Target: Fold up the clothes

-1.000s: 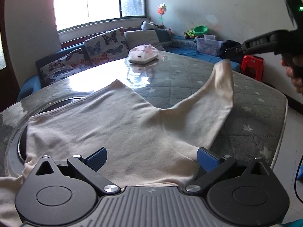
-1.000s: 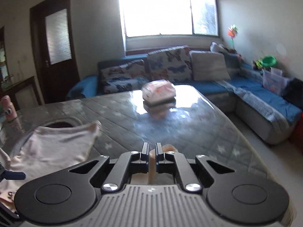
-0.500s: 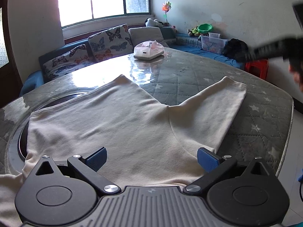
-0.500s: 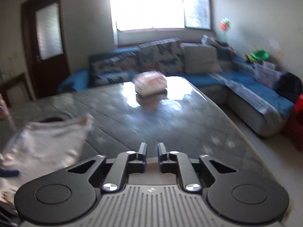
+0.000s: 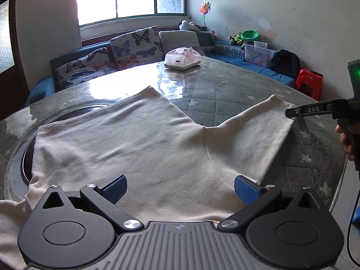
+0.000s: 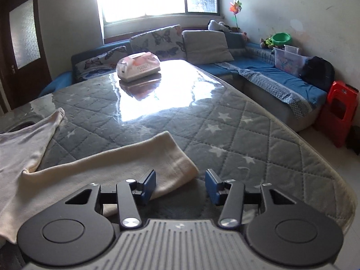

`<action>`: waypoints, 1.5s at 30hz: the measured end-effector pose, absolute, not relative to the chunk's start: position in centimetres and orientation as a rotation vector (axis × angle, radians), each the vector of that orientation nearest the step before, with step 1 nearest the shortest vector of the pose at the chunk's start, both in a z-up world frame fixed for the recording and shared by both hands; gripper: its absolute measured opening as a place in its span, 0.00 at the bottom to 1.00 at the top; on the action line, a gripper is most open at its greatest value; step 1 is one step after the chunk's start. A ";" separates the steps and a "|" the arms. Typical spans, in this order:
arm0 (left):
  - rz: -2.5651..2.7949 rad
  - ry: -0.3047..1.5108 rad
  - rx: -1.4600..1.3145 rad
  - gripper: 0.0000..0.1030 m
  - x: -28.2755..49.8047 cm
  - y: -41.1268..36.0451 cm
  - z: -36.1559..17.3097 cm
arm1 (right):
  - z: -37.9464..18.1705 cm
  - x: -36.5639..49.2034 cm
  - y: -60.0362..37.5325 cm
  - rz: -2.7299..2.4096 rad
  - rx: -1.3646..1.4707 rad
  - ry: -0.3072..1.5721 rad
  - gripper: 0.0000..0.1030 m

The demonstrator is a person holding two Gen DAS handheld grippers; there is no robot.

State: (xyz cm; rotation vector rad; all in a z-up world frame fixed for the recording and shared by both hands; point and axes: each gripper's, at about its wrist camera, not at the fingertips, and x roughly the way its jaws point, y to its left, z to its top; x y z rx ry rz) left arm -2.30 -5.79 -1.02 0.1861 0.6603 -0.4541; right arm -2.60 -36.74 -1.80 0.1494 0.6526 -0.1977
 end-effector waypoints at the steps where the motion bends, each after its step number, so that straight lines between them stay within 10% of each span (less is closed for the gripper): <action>1: -0.452 0.658 0.186 1.00 -2.4 -5.8 -1.0 | -1.8 -2.5 -36.6 -0.190 0.148 0.647 0.41; 5: -0.451 0.655 0.194 1.00 -2.5 -5.9 -1.0 | -1.4 -2.4 -36.7 -0.174 0.171 0.637 0.11; 8: -0.442 0.648 0.197 1.00 -2.5 -5.9 -0.9 | -0.6 -2.9 -36.9 -0.155 0.194 0.618 0.09; 30: -0.478 0.649 0.178 1.00 -2.9 -5.4 -1.2 | 15.6 -1.5 -25.0 0.441 0.207 0.430 0.07; 45: -0.389 0.639 0.093 1.00 -3.1 -0.1 -0.2 | 3.9 0.5 -18.3 0.317 -0.221 0.697 0.25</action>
